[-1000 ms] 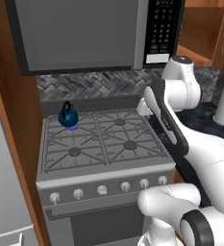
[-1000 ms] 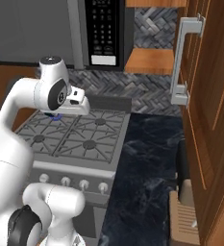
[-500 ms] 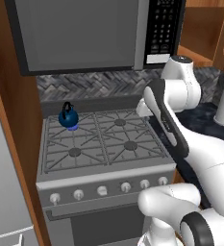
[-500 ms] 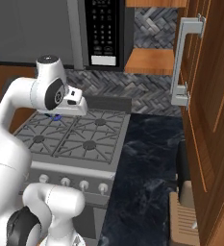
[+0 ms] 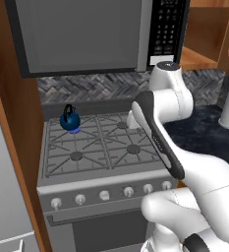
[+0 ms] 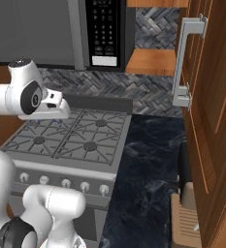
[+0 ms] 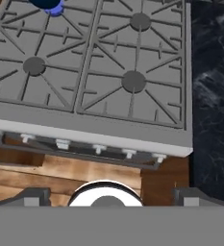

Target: The kettle is done boiling. Turn off the stove, then wait for 300 timesteps before moving the kettle to the dining table.

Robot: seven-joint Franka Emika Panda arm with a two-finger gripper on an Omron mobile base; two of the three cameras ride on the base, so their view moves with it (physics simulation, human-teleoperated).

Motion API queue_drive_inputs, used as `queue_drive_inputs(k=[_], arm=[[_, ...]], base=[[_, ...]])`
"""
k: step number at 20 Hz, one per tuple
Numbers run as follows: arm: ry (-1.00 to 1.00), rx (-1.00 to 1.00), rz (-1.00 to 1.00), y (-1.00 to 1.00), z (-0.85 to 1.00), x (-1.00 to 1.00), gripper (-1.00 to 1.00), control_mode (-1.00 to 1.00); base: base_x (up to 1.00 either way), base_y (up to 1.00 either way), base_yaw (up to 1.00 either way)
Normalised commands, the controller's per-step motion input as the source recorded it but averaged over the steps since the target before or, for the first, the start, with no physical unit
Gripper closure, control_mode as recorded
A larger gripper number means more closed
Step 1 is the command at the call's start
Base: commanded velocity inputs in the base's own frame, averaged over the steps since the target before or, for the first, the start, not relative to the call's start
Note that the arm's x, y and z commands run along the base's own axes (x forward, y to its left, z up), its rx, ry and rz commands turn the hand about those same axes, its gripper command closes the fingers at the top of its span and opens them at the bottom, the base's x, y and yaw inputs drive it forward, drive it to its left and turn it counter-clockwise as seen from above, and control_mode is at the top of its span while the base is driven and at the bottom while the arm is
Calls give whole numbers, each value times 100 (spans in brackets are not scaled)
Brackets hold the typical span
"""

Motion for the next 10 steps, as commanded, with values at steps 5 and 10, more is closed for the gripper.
queue_drive_inputs(k=[5, 10], arm=[[-1, -9, 10, 45, -1, -37, -100, -100], [0, -8, 12, 37, -5, -41, -100, -100]], base=[[0, 0, 0], [0, 0, 0]])
